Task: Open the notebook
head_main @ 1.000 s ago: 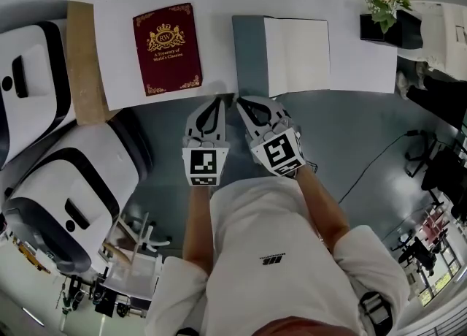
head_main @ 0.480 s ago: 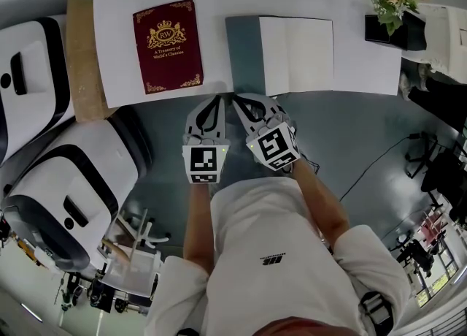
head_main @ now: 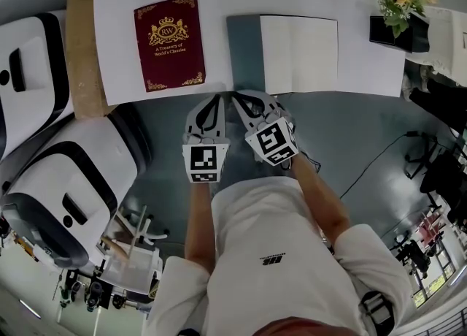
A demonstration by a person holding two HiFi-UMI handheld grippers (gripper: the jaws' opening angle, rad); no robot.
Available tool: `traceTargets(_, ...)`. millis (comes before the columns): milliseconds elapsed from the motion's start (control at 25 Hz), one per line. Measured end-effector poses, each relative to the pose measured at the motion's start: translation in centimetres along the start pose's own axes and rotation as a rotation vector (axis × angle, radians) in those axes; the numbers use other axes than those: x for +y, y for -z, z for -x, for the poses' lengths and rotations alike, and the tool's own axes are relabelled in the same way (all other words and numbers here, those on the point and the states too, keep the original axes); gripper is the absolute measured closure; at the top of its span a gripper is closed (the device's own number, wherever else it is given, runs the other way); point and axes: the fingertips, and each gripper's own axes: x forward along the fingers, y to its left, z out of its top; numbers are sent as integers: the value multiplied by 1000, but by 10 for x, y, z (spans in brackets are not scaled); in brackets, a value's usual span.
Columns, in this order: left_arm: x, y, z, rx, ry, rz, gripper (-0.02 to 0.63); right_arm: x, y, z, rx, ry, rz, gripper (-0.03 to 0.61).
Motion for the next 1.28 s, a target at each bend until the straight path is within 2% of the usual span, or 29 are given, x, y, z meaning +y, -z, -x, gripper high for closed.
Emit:
traceTargets(560, 6, 3, 1, 2, -8, 11, 614, 2, 3, -9, 15, -4, 6, 575)
traceTargets(680, 5, 3, 2, 2, -7, 9, 614, 1, 0, -9, 8, -2, 19, 535)
traceTargets(1080, 4, -5, 0, -4, -2, 1, 614, -10, -7, -3, -5, 21, 14, 535)
traceTargets(1280, 2, -10, 1, -14, 5, -9, 614, -19, -23, 11, -45, 58, 19, 549)
